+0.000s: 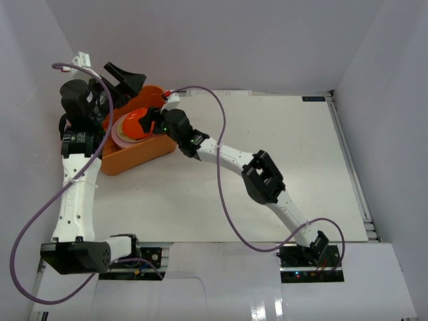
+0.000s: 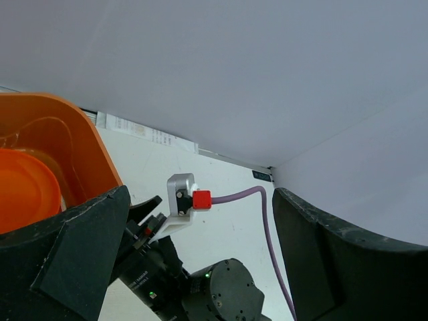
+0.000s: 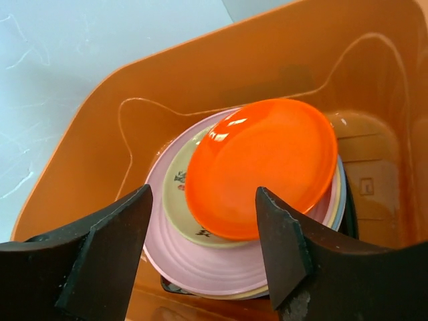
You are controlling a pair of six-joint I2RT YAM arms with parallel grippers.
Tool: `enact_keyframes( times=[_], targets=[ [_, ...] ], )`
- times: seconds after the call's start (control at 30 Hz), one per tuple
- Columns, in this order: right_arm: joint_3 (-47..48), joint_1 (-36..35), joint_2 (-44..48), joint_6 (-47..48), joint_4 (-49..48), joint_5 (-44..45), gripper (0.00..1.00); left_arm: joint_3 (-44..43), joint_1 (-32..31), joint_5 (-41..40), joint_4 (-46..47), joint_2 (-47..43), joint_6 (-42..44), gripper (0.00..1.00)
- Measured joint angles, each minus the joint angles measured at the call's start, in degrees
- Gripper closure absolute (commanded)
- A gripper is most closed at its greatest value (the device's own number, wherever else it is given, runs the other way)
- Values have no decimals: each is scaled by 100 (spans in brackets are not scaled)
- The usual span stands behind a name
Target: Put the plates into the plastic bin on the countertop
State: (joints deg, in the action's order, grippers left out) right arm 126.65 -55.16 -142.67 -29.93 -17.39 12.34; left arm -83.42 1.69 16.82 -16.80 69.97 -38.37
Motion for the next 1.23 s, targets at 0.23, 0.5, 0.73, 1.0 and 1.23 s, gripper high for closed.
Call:
enact_keyframes(
  times=[0.23,0.5,0.73,1.0,1.23],
  targets=[
    [-1770,13,1609,372,-184,-94,31,-57,0,15,-11,-431,-2,2],
    [-3956,39,4218,914,-562,-457,92,221,0,369,57,-1093,4,2],
    [-6223,109,6854,1484,-431,-400,71,955,-299,1633,177,-1652,221,2],
    [-8730,153,10192,1943,505,870,10,2601,-973,3532,632,-2457,479,2],
    [-9617,179,10885,1947,1438,1882,10,3110,-990,3698,682,-2341,542,2]
  ],
)
